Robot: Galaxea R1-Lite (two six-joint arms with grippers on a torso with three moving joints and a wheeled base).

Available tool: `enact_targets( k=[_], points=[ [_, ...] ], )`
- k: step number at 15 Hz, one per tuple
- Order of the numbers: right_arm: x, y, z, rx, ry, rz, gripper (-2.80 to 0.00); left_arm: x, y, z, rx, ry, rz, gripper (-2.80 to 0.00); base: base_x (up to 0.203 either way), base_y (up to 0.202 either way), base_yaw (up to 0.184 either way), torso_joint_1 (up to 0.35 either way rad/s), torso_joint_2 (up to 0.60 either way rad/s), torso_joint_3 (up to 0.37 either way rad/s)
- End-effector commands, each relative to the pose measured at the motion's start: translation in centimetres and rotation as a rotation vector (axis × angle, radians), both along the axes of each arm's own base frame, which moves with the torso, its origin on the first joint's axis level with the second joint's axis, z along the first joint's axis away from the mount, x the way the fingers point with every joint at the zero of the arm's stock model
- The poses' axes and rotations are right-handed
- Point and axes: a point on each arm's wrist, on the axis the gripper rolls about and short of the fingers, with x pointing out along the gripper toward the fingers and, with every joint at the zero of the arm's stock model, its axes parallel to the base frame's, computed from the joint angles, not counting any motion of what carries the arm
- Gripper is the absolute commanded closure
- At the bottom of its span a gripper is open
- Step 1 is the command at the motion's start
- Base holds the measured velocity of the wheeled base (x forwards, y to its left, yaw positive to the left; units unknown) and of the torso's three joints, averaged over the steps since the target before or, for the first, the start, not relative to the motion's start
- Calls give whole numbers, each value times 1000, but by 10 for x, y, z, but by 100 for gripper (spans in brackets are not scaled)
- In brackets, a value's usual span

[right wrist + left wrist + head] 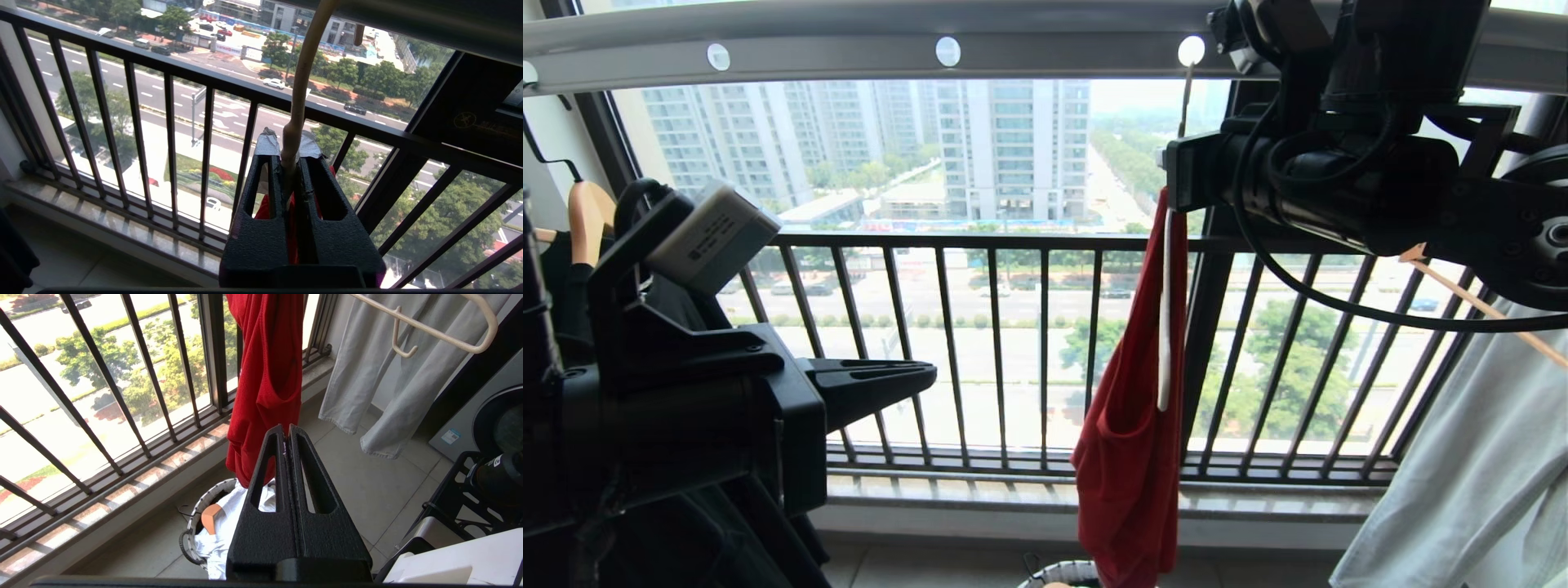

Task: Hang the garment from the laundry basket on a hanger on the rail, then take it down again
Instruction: Pick up the clothes rack on the clothesline

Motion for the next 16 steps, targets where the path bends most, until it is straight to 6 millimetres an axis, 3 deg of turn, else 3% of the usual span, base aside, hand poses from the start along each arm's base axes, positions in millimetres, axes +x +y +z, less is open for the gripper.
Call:
enact_targets(
  k=[1,9,16],
  points=[
    [1,0,3,5,-10,-3,0,-1,1,1,-4,-5,-2,0,0,0,0,0,0,0],
    [-3,-3,6,14,-18,-6,0,-2,2,2,-6,-11,7,0,0,0,0,0,0,0],
    [-18,-13,12,21,-26,-4,0,-2,2,2,-5,-12,13,0,0,0,0,0,0,0]
  ],
)
